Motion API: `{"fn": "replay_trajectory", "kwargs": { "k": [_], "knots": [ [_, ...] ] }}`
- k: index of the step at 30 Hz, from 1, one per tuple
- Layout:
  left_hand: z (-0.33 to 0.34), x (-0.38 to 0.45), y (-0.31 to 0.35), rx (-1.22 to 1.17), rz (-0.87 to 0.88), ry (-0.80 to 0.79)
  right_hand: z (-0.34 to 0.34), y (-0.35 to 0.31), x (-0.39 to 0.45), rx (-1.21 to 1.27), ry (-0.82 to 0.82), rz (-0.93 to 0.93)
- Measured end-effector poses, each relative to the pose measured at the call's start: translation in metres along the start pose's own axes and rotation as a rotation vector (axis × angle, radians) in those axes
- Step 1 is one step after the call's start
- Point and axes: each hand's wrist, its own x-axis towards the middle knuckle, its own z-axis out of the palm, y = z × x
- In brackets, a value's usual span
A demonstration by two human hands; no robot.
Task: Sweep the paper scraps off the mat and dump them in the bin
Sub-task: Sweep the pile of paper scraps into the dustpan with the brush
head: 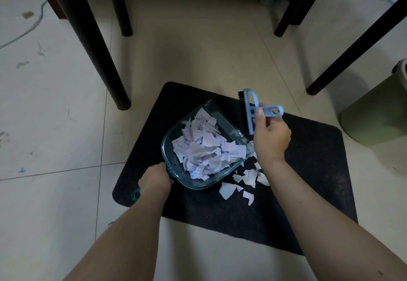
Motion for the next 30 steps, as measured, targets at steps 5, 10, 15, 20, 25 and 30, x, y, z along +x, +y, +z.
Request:
{"fn": "replay_trajectory", "kwargs": {
  "k": [5, 10, 15, 20, 25, 30],
  "knots": [
    [0.002, 0.001, 0.006, -0.030, -0.032, 0.005, 0.011, -0.001, -0.015, -0.124, -0.199, -0.123],
    [0.005, 0.001, 0.011, 0.038, -0.038, 0.046, 0.021, -0.002, -0.031, -0.352, -0.407, -0.132],
    [0.009, 0.002, 0.010, 0.112, -0.031, 0.098, 0.020, -0.008, -0.030, -0.239, -0.414, -0.072],
    [0.007, 0.003, 0.009, 0.143, -0.035, 0.105, 0.009, -0.006, -0.008, -0.058, -0.170, -0.018],
    [0.003, 0.004, 0.013, 0.150, -0.009, 0.126, 0.001, 0.004, 0.004, -0.270, -0.032, 0.002],
    [0.001, 0.004, 0.014, 0.153, 0.004, 0.125, 0.003, 0.009, -0.001, -0.290, -0.195, 0.020]
  ]
}}
